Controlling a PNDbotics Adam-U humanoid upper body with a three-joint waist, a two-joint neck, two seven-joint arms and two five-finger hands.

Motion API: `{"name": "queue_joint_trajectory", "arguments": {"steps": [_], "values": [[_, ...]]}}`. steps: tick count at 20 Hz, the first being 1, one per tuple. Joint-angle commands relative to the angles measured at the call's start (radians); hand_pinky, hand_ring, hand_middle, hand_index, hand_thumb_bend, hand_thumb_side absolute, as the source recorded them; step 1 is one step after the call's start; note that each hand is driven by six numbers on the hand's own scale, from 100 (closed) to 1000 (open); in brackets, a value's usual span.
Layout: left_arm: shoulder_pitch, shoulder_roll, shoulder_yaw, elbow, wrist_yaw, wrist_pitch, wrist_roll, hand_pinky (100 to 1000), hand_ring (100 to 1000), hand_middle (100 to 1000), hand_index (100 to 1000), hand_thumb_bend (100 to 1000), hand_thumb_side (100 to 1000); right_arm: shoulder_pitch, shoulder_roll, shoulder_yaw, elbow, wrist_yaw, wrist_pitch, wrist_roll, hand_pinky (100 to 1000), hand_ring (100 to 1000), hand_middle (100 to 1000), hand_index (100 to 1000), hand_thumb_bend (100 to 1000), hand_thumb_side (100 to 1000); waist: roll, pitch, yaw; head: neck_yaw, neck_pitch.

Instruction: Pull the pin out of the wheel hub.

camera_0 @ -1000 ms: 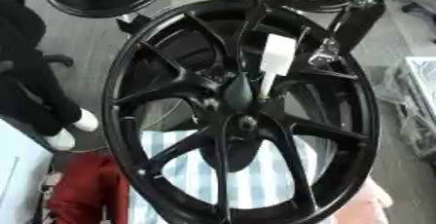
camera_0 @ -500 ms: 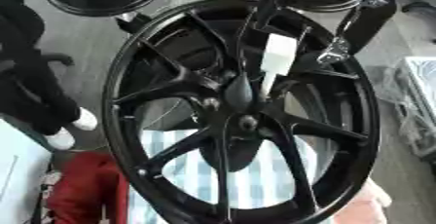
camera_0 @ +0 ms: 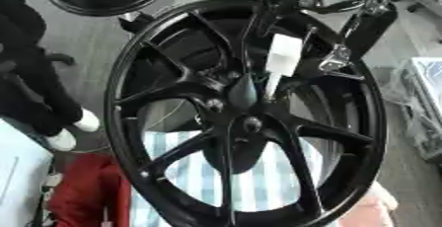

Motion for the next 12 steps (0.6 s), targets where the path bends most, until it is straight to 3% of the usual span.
{"name": "queue_joint_trajectory", "arguments": {"steps": [1,12], "values": [[-0.009,0.035,0.003,-0.015,0.001,0.002,-0.001,697,805,711,722,189,611,-0.018,-0.004,-0.003,-0.005,0.011,-0.317,0.313,868,829,770,815,428,290,0.002,-0.017,0.003,-0.004,-0.005],[-0.011,0.035,0.000,-0.016,0.003,0.003,-0.003,698,807,713,722,186,615,-0.006,0.003,-0.005,0.024,0.037,-0.317,0.313,863,823,763,809,428,292,0.001,-0.014,0.005,-0.007,-0.004]]}}
